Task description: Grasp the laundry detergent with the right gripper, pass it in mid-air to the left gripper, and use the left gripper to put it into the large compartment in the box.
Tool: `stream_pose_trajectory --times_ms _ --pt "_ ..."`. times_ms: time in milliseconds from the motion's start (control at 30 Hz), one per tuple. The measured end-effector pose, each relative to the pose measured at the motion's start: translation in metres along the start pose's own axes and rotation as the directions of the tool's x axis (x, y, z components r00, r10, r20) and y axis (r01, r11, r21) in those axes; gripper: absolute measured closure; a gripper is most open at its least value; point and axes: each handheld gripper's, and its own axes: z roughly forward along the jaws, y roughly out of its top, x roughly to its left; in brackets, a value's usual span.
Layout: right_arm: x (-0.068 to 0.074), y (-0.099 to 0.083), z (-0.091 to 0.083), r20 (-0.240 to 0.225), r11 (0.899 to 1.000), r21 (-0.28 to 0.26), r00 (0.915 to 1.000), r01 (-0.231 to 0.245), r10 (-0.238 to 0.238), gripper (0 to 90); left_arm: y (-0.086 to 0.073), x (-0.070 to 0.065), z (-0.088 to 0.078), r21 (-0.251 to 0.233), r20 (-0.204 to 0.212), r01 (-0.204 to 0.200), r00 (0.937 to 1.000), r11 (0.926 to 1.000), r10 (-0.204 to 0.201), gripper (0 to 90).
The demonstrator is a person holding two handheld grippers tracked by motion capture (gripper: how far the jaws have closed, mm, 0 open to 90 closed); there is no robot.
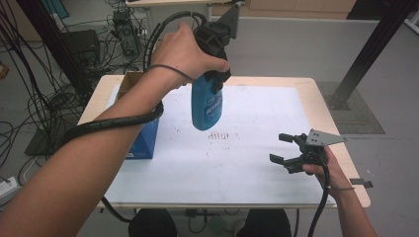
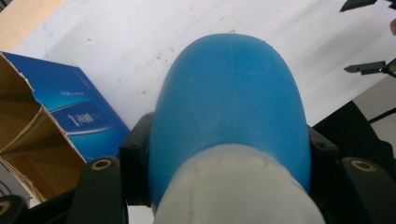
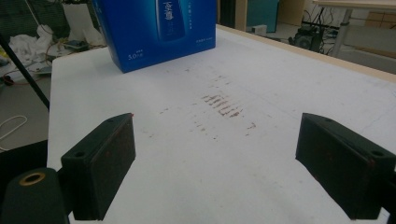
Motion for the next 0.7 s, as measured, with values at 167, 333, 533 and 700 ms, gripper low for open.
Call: stream_pose_trajectory --times_ms 167,333,533,700 --pt "0.001 0.001 0.0 0.001 1.0 -0.004 1.0 0.001 -0.001 11.5 0.008 0.01 -0.002 0.015 0.003 0.031 0.9995 0.9994 -0.031 37.7" --pt "0.001 0.002 0.0 -0.001 1.0 -0.001 1.0 0.002 -0.002 11.5 0.013 0.016 -0.001 0.016 -0.007 0.067 0.9977 0.9976 -0.067 37.7" --pt "0.003 0.004 0.0 0.0 1.0 0.002 0.9999 0.011 -0.011 11.5 0.015 0.033 -0.002 0.005 0.007 0.133 0.9911 0.9911 -0.133 37.7" --pt "0.004 0.005 0.001 -0.002 1.0 0.003 0.9998 0.017 -0.017 11.5 0.014 0.042 -0.006 0.002 0.002 0.176 0.9844 0.9844 -0.176 37.7"
